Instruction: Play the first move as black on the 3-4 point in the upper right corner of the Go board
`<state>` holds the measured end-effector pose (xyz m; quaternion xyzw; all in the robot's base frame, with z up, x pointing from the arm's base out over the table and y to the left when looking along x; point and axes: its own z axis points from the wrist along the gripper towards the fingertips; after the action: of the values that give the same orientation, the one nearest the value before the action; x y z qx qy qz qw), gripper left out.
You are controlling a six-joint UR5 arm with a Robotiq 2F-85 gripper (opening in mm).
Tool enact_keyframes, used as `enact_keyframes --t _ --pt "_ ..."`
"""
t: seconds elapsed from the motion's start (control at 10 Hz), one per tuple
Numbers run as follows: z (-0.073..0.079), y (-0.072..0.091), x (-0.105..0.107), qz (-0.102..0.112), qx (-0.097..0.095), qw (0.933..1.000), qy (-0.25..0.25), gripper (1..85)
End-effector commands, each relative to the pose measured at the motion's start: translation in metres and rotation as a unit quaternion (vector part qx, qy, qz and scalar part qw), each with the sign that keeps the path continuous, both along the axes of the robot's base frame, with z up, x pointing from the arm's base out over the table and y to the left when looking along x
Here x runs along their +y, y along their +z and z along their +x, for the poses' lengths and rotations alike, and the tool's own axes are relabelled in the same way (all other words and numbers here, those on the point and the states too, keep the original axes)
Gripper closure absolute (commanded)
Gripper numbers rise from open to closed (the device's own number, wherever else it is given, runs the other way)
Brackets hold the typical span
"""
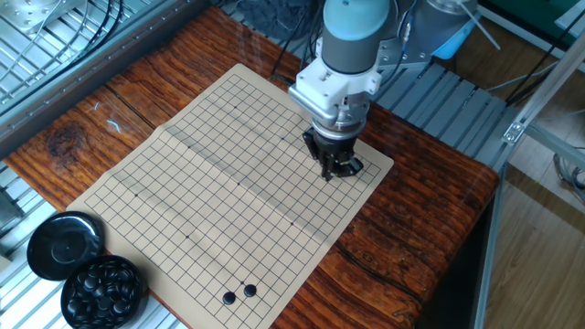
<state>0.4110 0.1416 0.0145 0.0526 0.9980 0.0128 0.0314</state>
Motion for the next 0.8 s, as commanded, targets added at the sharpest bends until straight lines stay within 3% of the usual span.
enact_keyframes --t 0.0,0.1,0.5,0.7 --pt "0.001 0.001 -0.022 -0.042 -0.001 0.9987 0.029 84.3" --pt "-0.003 0.001 -0.029 -0.057 0.007 0.9975 0.042 84.3" --pt "-0.008 0.0 -0.005 -0.009 0.016 0.9997 0.018 84.3" --pt "-0.013 0.002 -0.014 -0.026 0.024 0.9992 0.02 84.3"
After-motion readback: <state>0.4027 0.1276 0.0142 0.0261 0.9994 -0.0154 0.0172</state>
